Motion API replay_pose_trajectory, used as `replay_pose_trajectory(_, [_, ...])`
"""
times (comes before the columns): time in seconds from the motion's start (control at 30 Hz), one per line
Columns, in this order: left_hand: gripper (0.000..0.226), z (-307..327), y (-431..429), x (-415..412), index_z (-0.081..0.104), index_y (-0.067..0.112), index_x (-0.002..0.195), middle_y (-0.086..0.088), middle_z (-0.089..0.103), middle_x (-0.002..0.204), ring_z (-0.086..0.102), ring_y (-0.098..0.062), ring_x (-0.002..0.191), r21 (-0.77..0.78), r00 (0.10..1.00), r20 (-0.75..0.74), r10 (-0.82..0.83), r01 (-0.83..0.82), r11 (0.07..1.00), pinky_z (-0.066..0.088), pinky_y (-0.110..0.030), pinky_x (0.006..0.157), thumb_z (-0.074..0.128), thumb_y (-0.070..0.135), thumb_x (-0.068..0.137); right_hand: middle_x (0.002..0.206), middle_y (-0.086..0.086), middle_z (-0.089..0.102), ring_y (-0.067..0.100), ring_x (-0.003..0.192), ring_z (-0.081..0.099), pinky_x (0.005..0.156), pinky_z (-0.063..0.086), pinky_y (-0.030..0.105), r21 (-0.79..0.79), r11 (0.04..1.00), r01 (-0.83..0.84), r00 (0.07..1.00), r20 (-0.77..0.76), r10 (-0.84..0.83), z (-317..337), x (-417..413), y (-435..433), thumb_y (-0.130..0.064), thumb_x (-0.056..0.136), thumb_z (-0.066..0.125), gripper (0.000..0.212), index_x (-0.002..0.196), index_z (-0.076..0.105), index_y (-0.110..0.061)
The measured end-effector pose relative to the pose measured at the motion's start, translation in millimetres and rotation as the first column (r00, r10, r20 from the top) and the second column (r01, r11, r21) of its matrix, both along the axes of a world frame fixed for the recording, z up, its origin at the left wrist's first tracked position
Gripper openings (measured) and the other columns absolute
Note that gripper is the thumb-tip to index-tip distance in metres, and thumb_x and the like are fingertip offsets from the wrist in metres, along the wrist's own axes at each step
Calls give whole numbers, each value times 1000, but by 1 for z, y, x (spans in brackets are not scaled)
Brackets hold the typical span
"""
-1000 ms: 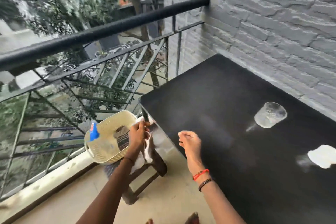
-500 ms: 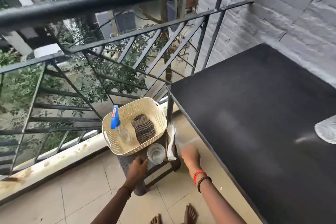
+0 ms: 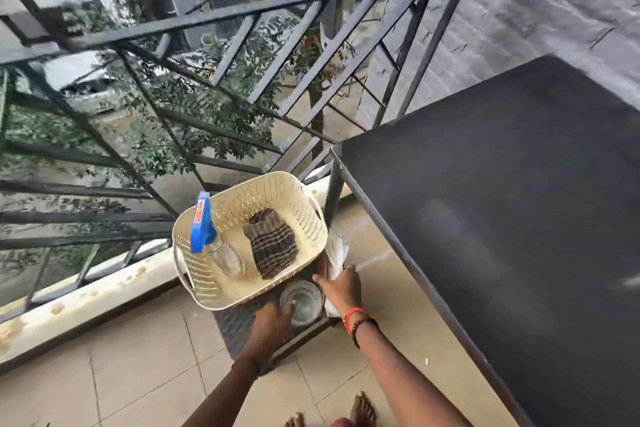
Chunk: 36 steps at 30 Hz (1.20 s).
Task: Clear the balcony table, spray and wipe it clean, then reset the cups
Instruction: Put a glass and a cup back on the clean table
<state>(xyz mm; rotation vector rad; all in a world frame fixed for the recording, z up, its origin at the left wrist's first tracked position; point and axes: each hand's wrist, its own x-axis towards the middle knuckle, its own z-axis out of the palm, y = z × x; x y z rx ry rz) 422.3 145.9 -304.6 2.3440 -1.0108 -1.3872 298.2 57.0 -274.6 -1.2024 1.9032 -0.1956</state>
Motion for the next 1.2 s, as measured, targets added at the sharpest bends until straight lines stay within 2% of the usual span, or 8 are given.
replay_pose_trajectory(0.1, [38, 4, -2, 3, 55, 0, 128, -16, 63, 111, 65, -21, 102, -19, 999, -29, 32, -33, 999, 46, -28, 81, 44, 24, 99, 118, 22, 58, 35, 112, 56, 90, 46, 35, -15, 1000, -18, 1000, -22, 18, -7, 0, -2, -33, 68, 81, 65, 113, 53, 4])
replay_pose_trajectory(0.27, [43, -2, -4, 4, 57, 9, 57, 7, 54, 37, 57, 1, 39, -1, 1000, 20, 20, -19, 1000, 44, -9, 44, 47, 18, 97, 116, 19, 59, 35, 108, 57, 83, 49, 37, -8, 1000, -26, 999, -32, 26, -11, -5, -5, -26, 72, 73, 48, 107, 53, 0])
replay_pose_trajectory(0.47, [31, 26, 3, 0, 55, 8, 65, 7, 54, 35, 60, 0, 42, 31, 999, -4, -48, 48, 998, 45, -17, 46, 47, 6, 95, 117, 17, 58, 34, 110, 56, 82, 48, 34, -35, 999, -8, 1000, -26, 8, 10, -15, 4, -25, 75, 70, 43, 106, 52, -2])
replay_pose_trajectory(0.57, [20, 42, 13, 0, 63, -2, 101, -8, 70, 70, 71, -25, 81, 20, 995, 48, -84, 83, 996, 45, -24, 61, 47, 9, 95, 117, 15, 57, 32, 111, 55, 81, 48, 32, -56, 998, -19, 999, -31, 17, 28, -22, 12, -26, 77, 69, 42, 108, 51, -3])
replay_pose_trajectory(0.8, [27, 97, 24, 4, 65, 3, 100, -19, 68, 114, 61, -32, 110, 116, 972, 126, -200, 186, 976, 43, -30, 87, 45, 21, 98, 118, 11, 57, 28, 110, 55, 81, 49, 30, -84, 996, -41, 999, -21, 40, 88, -32, 40, -31, 78, 67, 42, 108, 51, -6])
replay_pose_trajectory(0.93, [30, 140, 21, 2, 50, 9, 69, -8, 60, 66, 60, -20, 56, 116, 982, 65, -176, 168, 979, 56, -33, 69, 46, 14, 98, 118, 10, 57, 26, 108, 57, 78, 49, 29, -95, 994, -55, 998, 18, 57, 125, -32, 56, -29, 75, 69, 44, 109, 50, -7])
replay_pose_trajectory(1.03, [22, 170, 13, 4, 57, -4, 94, -4, 56, 62, 56, -13, 48, 107, 983, 65, -170, 162, 981, 50, -22, 47, 46, 15, 98, 118, 8, 55, 25, 108, 56, 79, 49, 30, -136, 989, -50, 996, 63, 59, 151, -32, 65, -36, 78, 69, 47, 111, 50, -8])
replay_pose_trajectory(1.2, [31, 230, -7, -1, 49, 7, 67, 2, 55, 37, 58, -10, 40, 41, 972, 81, -220, 218, 975, 51, -21, 46, 45, 14, 98, 122, 13, 55, 28, 116, 52, 92, 46, 33, -231, 972, -29, 997, 60, 44, 200, -34, 65, -31, 78, 69, 49, 113, 49, -4])
